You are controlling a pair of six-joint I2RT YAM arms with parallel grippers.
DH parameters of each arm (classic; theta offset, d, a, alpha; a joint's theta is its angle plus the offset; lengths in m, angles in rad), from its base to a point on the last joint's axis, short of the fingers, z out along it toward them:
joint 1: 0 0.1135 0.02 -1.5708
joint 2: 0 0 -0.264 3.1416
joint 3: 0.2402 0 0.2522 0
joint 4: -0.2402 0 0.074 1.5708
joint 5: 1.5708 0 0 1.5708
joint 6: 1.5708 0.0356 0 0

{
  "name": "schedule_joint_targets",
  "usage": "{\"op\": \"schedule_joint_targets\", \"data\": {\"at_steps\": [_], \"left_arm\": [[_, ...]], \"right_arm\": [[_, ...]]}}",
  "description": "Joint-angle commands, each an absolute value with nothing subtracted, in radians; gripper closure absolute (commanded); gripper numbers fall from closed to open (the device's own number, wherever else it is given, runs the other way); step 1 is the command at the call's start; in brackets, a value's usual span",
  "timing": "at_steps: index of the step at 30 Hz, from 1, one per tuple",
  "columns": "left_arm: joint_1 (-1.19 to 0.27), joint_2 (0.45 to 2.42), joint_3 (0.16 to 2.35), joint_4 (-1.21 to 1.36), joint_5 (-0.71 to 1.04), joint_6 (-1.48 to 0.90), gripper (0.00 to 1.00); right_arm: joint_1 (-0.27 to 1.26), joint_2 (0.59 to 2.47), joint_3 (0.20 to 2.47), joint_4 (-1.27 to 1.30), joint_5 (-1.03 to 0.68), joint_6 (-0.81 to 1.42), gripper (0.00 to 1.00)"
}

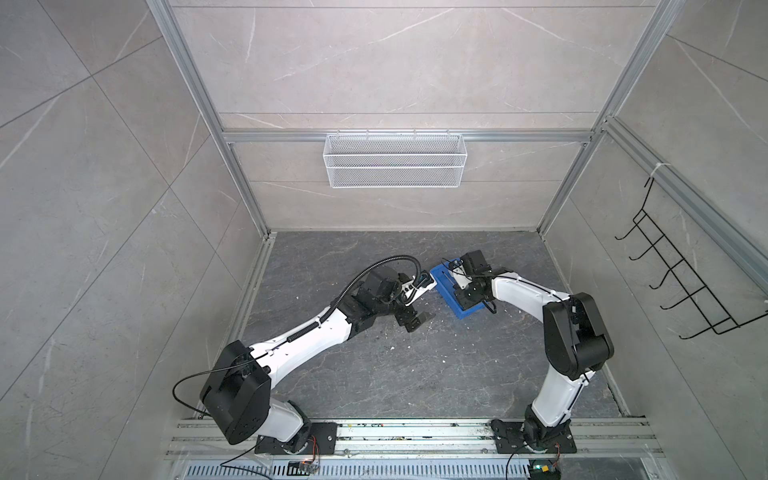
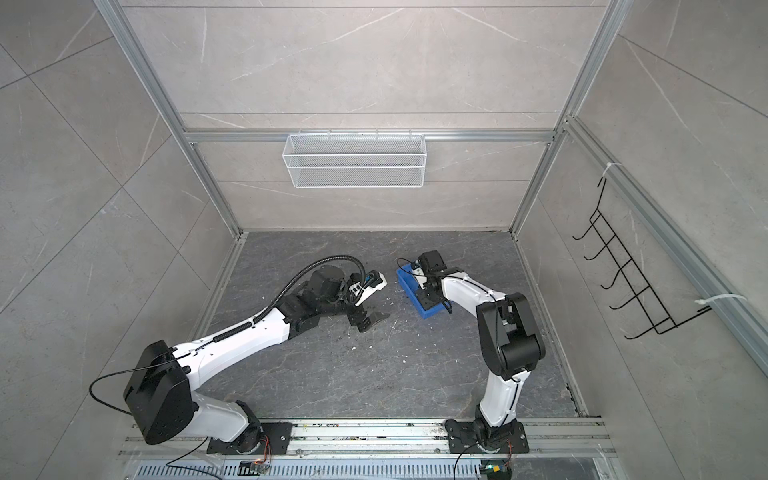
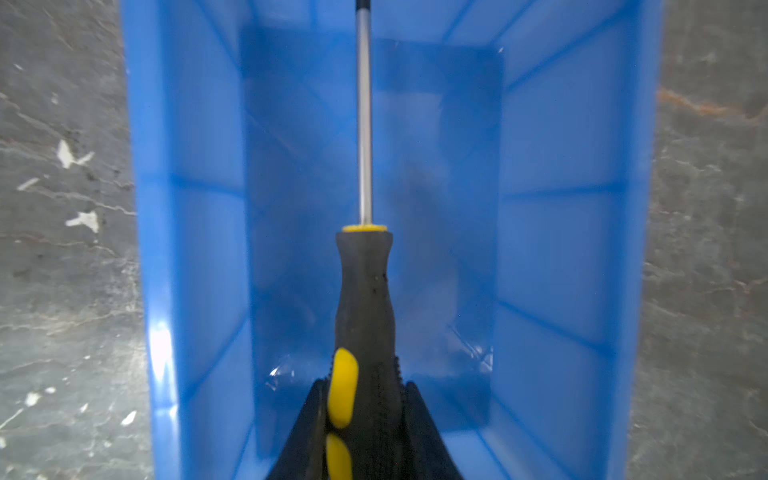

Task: Put the screwdriver in the bin
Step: 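Carry the screwdriver over the blue bin with the right gripper and lower it, then open the right gripper to release the screwdriver into the bin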

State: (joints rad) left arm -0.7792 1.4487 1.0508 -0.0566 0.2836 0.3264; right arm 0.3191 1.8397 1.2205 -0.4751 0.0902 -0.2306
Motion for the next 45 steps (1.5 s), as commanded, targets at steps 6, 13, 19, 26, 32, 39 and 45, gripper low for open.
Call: {"op": "schedule_joint_targets", "data": {"at_steps": [6, 13, 19, 26, 32, 39, 45], "left_arm": [[-0.782, 1.447, 1.043, -0.018, 0.276, 0.330, 0.00], [-0.784, 1.437, 1.036, -0.012, 0.270, 0.327, 0.00], [-0.782, 1.434, 1.030, 0.000, 0.263, 0.319, 0.00], [-0.782, 1.417, 1.004, 0.041, 0.242, 0.292, 0.00], [-0.772, 1.362, 0.942, 0.130, 0.179, 0.252, 0.00], [-0.701, 1.288, 0.884, 0.156, 0.154, 0.202, 0.00], [-0.560, 1.204, 0.782, 0.243, 0.142, 0.120, 0.00]], "right_arm": [[0.312, 1.888, 1.259, -0.470, 0.087, -0.242, 0.95], [0.307, 1.854, 1.247, -0.449, 0.085, -0.245, 0.67], [0.307, 1.777, 1.222, -0.436, 0.071, -0.262, 0.42], [0.295, 1.650, 1.173, -0.401, 0.060, -0.252, 0.19], [0.254, 1.490, 1.068, -0.281, -0.033, -0.198, 0.01], [0.199, 1.283, 0.891, -0.098, -0.050, -0.130, 0.01], [0.146, 1.100, 0.679, 0.126, -0.034, -0.073, 0.01]]}}
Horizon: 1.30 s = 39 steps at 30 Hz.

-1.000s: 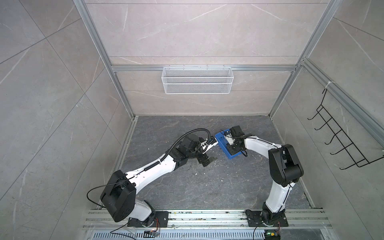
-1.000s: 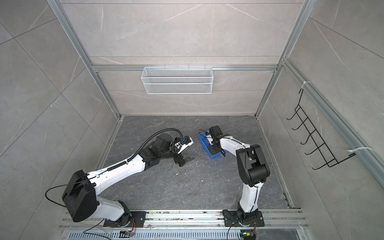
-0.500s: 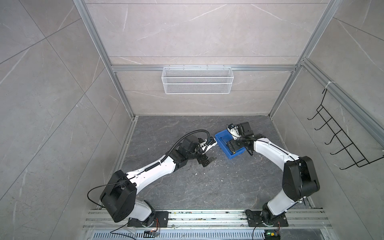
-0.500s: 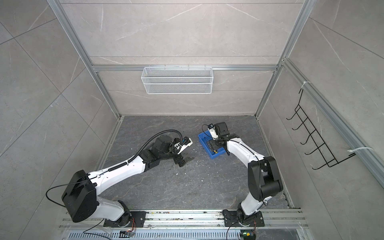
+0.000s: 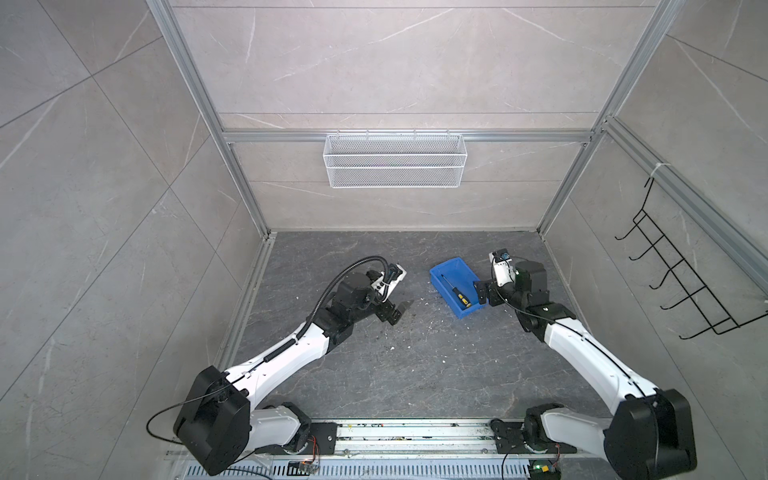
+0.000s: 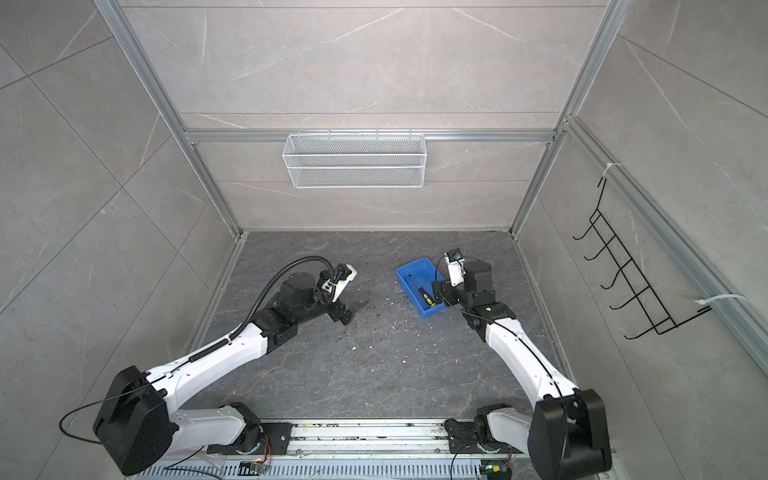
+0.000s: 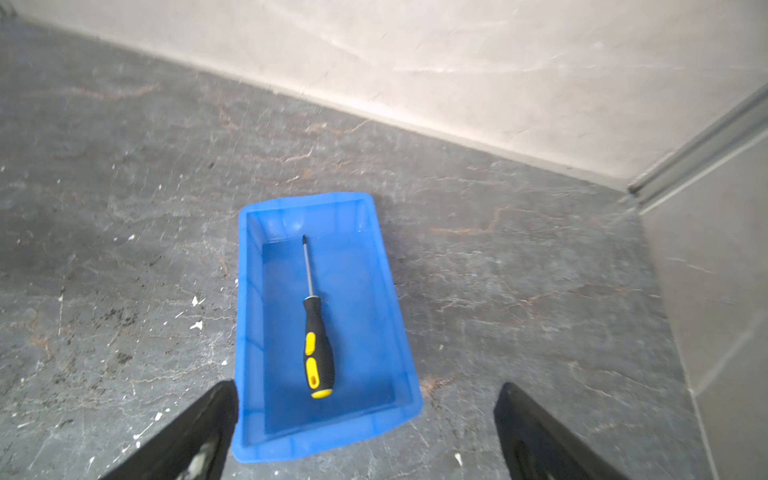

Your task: Put the screwdriver in the bin

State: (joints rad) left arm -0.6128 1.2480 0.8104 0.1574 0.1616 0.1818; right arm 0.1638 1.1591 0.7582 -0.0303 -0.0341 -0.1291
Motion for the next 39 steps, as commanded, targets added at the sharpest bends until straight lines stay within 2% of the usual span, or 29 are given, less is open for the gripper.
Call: {"op": "schedule_joint_targets", "data": {"at_steps": [1, 9, 16, 23, 26, 32, 37, 39], "left_arm": [[-0.529, 1.189, 0.762, 0.256, 0.133, 0.100, 0.00], [-0.275, 1.063, 0.565, 0.340, 0.099, -0.031, 0.01], [-0.160, 1.048, 0.401, 0.419, -0.074, 0.042, 0.01], [-0.022, 1.131, 0.274, 0.659, -0.087, 0.085, 0.01], [0.045, 1.194, 0.275, 0.708, -0.067, 0.030, 0.00], [0.083, 1.362, 0.278, 0.881, -0.013, -0.028, 0.00], [0.082, 1.515, 0.311, 0.966, -0.006, -0.026, 0.00], [0.083, 1.489, 0.360, 0.828, -0.008, -0.027, 0.00]], "right_arm": [[0.136, 1.076, 0.640, 0.173, -0.019, -0.057, 0.01], [0.073, 1.025, 0.420, 0.397, 0.099, 0.035, 0.01], [0.057, 1.167, 0.305, 0.665, 0.114, 0.070, 0.01], [0.056, 1.330, 0.262, 0.881, 0.109, 0.069, 0.01], [0.058, 1.391, 0.277, 0.913, 0.089, 0.060, 0.01], [0.057, 1.521, 0.287, 1.031, 0.055, 0.041, 0.01], [0.058, 1.516, 0.337, 0.922, 0.030, 0.027, 0.01], [0.058, 1.507, 0.343, 0.894, 0.033, 0.028, 0.01]]}}
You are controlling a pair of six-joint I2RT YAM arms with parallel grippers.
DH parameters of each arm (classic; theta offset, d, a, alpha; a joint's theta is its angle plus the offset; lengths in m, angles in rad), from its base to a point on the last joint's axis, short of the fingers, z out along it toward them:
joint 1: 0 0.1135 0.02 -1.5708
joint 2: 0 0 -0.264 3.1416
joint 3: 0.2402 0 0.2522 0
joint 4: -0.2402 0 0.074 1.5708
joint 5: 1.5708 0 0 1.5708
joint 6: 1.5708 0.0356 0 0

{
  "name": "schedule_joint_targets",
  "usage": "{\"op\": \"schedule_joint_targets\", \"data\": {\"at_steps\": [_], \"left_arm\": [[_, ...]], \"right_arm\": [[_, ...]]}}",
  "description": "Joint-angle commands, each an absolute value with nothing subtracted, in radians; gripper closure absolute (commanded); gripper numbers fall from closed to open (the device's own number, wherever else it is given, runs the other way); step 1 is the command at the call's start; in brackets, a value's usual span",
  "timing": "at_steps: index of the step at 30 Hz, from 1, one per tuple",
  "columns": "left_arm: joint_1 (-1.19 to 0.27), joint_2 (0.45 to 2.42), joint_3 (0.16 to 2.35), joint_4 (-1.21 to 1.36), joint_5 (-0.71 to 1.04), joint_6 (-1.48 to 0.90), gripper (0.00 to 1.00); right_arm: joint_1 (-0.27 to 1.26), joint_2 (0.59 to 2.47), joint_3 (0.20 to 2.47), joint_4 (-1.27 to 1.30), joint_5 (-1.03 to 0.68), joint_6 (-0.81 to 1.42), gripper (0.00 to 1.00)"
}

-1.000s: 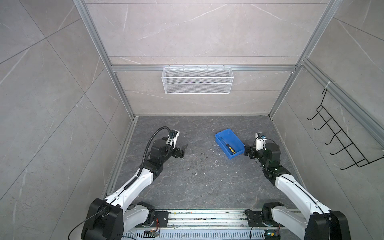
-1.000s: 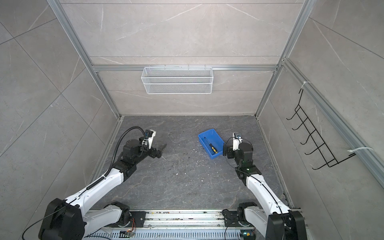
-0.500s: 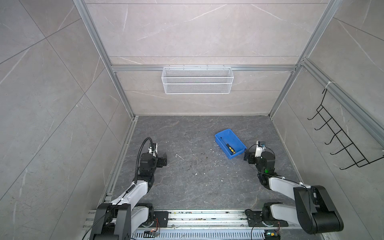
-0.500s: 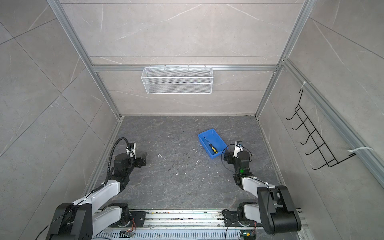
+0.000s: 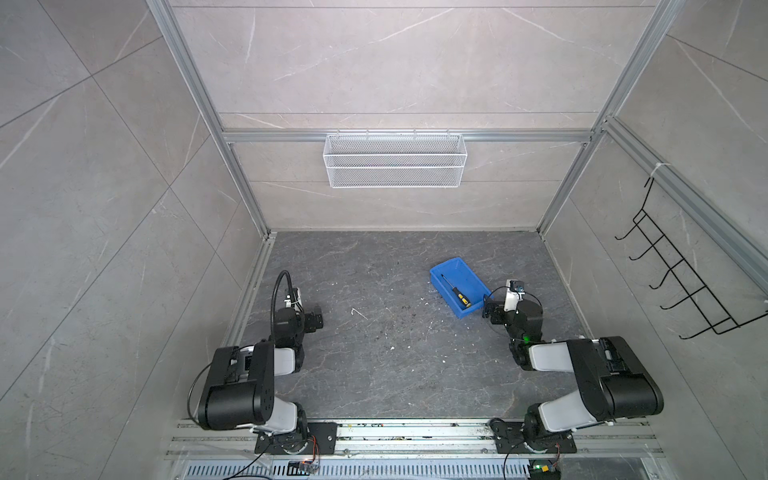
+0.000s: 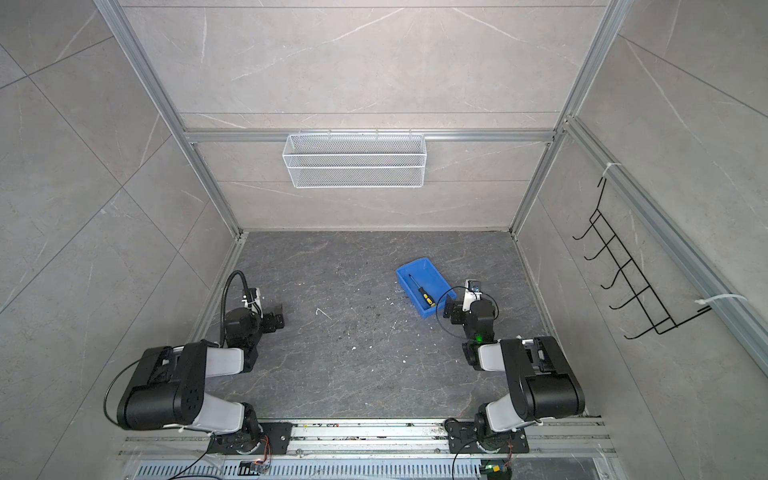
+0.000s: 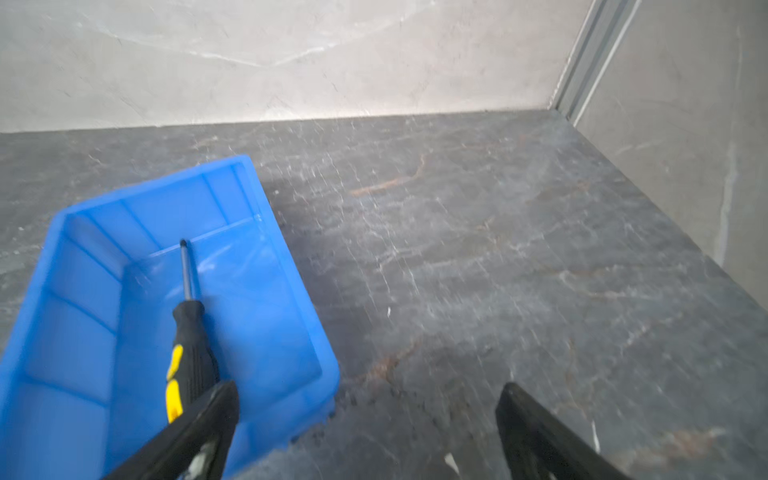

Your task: Put the screwdriver in the bin

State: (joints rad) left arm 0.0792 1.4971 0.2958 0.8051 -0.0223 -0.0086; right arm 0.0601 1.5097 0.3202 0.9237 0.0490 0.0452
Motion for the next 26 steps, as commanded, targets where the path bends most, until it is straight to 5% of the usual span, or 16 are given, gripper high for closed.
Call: {"op": "schedule_joint_targets", "data": {"at_steps": [1, 26], "left_arm": [[0.082, 1.507, 0.365, 0.841, -0.016, -0.022, 0.00], [0.081, 1.502, 0.364, 0.837, -0.015, -0.023, 0.00]], "right_arm": [[0.059, 1.510, 0.345, 0.896, 0.035, 0.026, 0.01], [0.089, 1.514, 0.359, 0.876, 0.082, 0.006, 0.01]]}}
